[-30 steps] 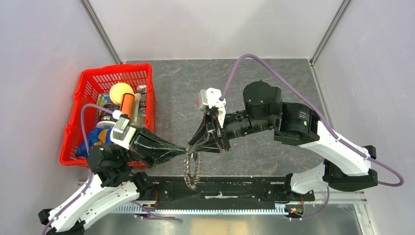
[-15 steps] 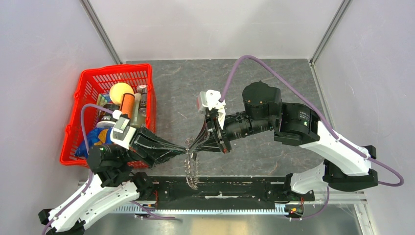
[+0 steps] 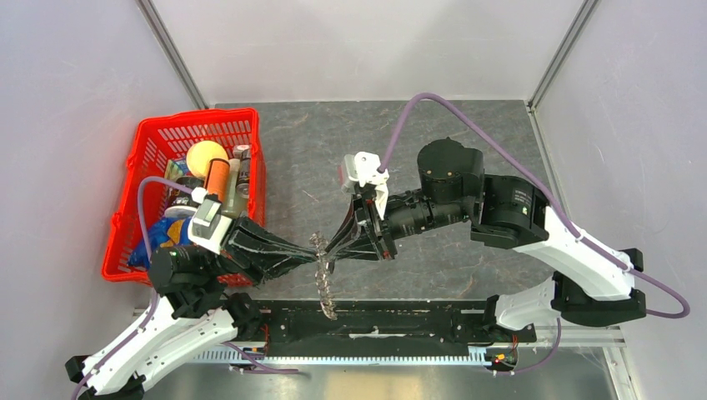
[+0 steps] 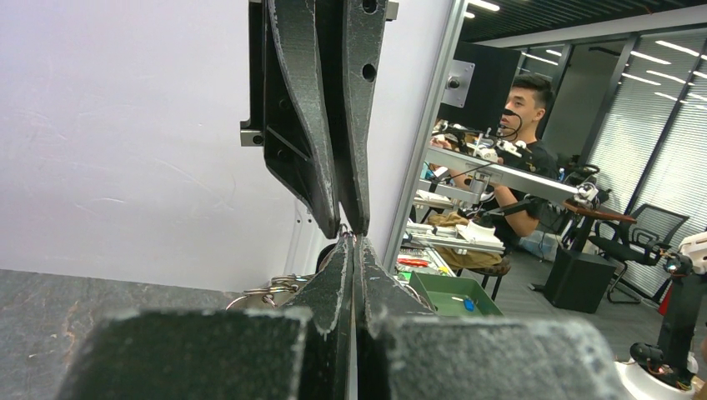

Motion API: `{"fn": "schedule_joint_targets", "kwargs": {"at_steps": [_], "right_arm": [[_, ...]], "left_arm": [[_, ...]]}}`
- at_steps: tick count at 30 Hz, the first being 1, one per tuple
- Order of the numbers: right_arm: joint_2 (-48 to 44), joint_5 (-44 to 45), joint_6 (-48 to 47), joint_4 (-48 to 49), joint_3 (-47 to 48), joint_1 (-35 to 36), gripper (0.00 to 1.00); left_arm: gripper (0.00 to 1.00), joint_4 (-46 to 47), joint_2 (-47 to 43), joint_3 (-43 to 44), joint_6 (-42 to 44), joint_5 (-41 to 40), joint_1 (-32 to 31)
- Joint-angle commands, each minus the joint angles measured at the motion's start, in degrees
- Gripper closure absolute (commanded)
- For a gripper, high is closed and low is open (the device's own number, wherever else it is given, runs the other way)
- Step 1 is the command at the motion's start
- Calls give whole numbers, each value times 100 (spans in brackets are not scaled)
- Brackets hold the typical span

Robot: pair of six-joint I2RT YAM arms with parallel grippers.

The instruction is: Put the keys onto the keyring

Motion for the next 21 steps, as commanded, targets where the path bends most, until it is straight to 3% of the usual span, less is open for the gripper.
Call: {"fn": "schedule_joint_targets", "kwargs": {"at_steps": [1, 21], "right_arm": [[-248, -7, 24, 92, 65, 6, 78], [-107, 41, 31, 142, 97, 6, 75]], "left_arm": [[98, 375, 28, 65, -104, -138, -28], [98, 385, 9, 60, -123, -121, -23]]}}
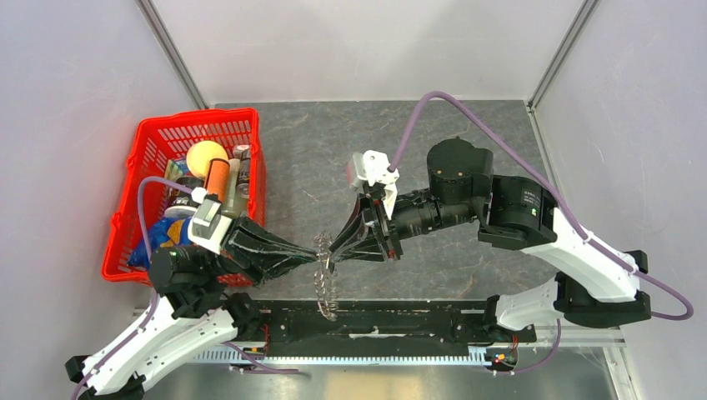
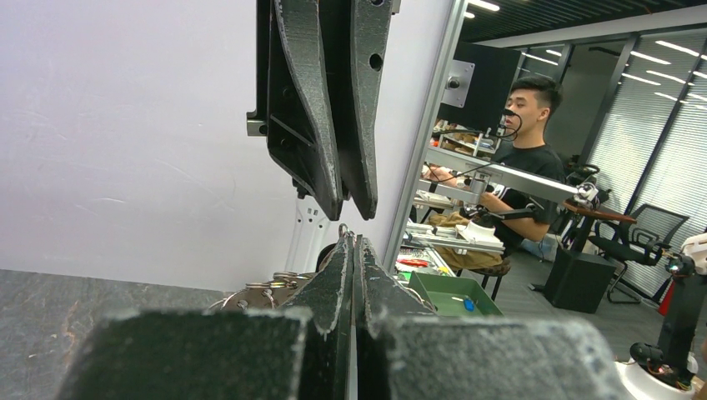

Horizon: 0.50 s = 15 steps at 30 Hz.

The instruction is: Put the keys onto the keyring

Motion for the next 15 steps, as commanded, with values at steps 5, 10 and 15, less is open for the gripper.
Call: {"fn": "schedule_joint_targets", "kwargs": {"at_steps": [5, 10, 15], "right_arm": [[119, 32, 22, 149, 121, 5, 74], [143, 14, 31, 150, 139, 6, 75], [134, -5, 34, 141, 118, 4, 82]], "left_arm": [[98, 385, -29, 44, -121, -121, -25], [98, 378, -61, 33, -125, -121, -20], [98, 379, -73, 29, -112, -121, -21]]}}
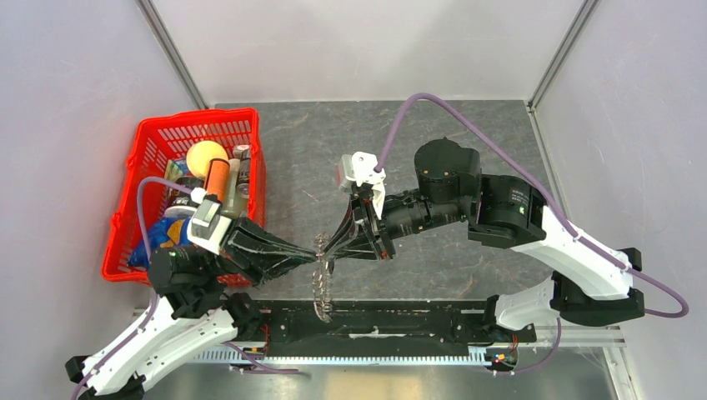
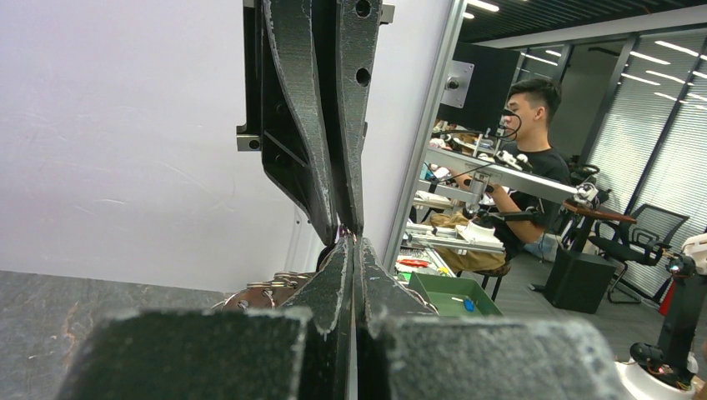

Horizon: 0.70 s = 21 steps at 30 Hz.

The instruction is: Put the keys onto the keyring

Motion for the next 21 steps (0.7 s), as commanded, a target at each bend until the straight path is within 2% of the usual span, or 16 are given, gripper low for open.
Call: {"fn": "schedule_joint_targets", "kwargs": {"at_steps": [1, 16, 21], "right_arm": [[-42, -5, 28, 144, 112, 6, 83], [-174, 4, 33, 166, -15, 4, 86], [-191, 4, 52, 183, -41, 6, 82]], "left_arm": [[98, 382, -57, 31, -112, -116, -23], [98, 395, 0, 26, -114, -130, -26], [98, 404, 2, 24, -121, -126, -19]]}}
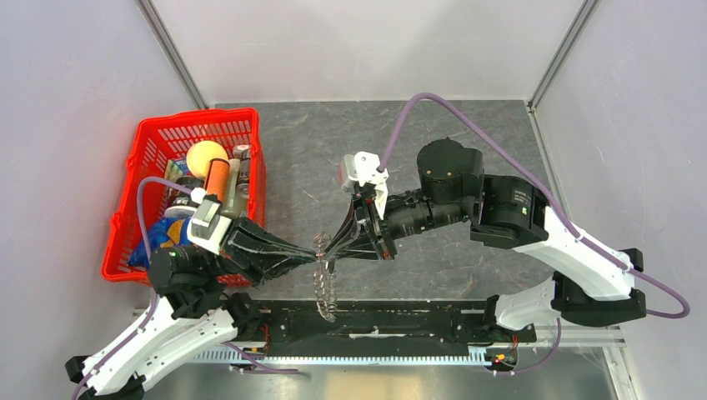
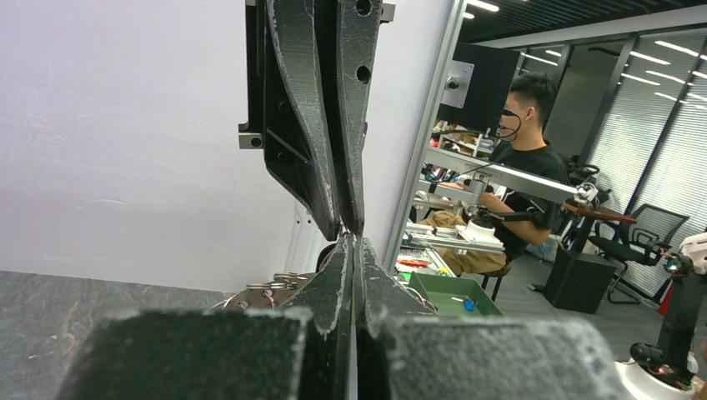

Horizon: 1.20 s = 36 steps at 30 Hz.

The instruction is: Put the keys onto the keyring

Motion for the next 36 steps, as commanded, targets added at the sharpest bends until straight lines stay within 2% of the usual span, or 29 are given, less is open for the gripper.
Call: {"fn": "schedule_joint_targets", "kwargs": {"at_steps": [1, 4, 8, 15, 22, 33, 34, 36], "right_arm": [[-159, 3, 38, 173, -29, 1, 82], [-150, -23, 37, 173, -20, 6, 88], [-118, -71, 37, 174, -19, 5, 100], [-200, -93, 76, 226, -176, 6, 100], [-603, -49, 299, 813, -860, 0, 100], [-766, -1, 501, 1184, -1219, 2, 100], [-761, 16, 501, 1184, -1225, 6, 98], [-783, 79, 499, 1184, -1206, 6, 86]], "left_arm": [[98, 405, 6, 25, -121, -130, -20], [98, 404, 2, 34, -121, -130, -19], [98, 406, -12, 32, -123, -139, -27], [98, 406, -5, 52, -104, -190, -24], [98, 479, 51, 60, -117, -218, -24], [98, 569, 73, 20, -156, -249, -26], [98, 566, 68, 17, -164, -254, -19], [98, 570, 52, 16, -165, -246, -23]]}}
